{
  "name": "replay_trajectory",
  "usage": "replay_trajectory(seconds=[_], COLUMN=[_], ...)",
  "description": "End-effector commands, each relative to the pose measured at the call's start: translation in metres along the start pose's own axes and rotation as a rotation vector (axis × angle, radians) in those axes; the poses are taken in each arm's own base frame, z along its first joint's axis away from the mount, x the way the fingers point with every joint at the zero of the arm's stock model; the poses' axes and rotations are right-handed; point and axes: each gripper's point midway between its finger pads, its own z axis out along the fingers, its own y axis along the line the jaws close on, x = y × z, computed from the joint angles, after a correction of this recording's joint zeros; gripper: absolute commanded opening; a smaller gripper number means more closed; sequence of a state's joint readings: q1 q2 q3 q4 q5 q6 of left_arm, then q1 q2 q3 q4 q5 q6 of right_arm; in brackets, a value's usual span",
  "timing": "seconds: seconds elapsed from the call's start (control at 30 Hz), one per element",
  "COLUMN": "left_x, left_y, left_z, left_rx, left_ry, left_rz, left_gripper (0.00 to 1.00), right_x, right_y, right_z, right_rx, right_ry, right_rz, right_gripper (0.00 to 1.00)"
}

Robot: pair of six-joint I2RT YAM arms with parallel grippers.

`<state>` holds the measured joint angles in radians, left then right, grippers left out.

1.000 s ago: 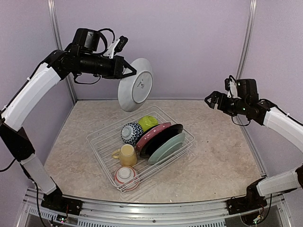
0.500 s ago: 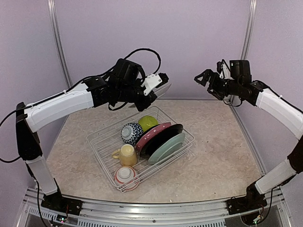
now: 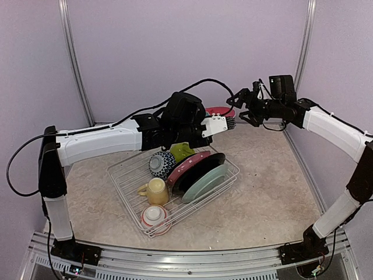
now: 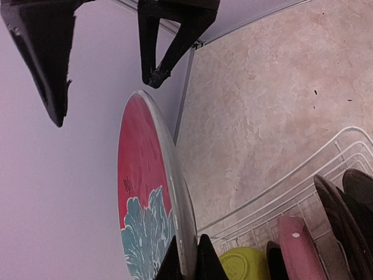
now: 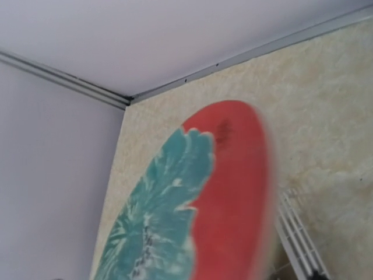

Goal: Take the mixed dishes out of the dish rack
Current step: Pass from the left arm to the right

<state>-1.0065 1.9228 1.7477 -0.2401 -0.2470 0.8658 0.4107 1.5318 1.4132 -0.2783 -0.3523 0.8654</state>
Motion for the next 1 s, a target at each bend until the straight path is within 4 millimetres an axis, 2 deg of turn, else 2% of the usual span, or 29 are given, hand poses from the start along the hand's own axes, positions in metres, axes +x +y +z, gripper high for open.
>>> replay_trajectory(seconds=[0.0,0.2,0.33,0.4,0.6,0.73,0.77,0.8,0.9,0.97], left_x=[-0.049,-0.057,-0.058,-0.062,-0.068,-0.069,-0.067,-0.066,-0.062,-0.059], left_y=[0.06,0.067,0.062,0.061,0.052,0.054,0.054,0.053,0.052,0.052], left_z=[-0.012,-0.003,0.003,0.002,0.005,0.003,0.004,0.003,-0.002,-0.009], left_rx=[-0.273,-0.398,-0.407,-0.41,-0.388,-0.388,-0.383,-0.375,-0.328,-0.302], left_ry=[-0.117,-0.122,-0.117,-0.128,-0.129,-0.115,-0.106,-0.1,-0.085,-0.081], left_rz=[0.089,0.18,0.214,0.226,0.258,0.251,0.244,0.227,0.156,0.098], left_gripper=[0.0,0.0,0.0,0.0,0.0,0.0,0.0,0.04,0.35,0.47], right_x=[0.007,0.019,0.014,0.012,0.004,-0.008,-0.011,-0.014,-0.024,-0.029], right_y=[0.003,-0.013,-0.021,-0.021,-0.017,-0.012,-0.01,-0.009,0.001,0.002], right_z=[0.008,0.01,0.006,0.008,0.01,0.004,0.002,0.0,-0.006,-0.008], right_rx=[-0.022,-0.001,0.041,0.028,-0.015,-0.028,-0.031,-0.038,-0.111,-0.147], right_ry=[0.012,0.016,-0.028,-0.029,-0.071,-0.128,-0.142,-0.156,-0.196,-0.215], right_rz=[0.042,0.155,0.189,0.217,0.342,0.367,0.367,0.365,0.353,0.35], right_gripper=[0.82,0.77,0.73,0.6,0.29,0.0,0.0,0.0,0.0,0.0])
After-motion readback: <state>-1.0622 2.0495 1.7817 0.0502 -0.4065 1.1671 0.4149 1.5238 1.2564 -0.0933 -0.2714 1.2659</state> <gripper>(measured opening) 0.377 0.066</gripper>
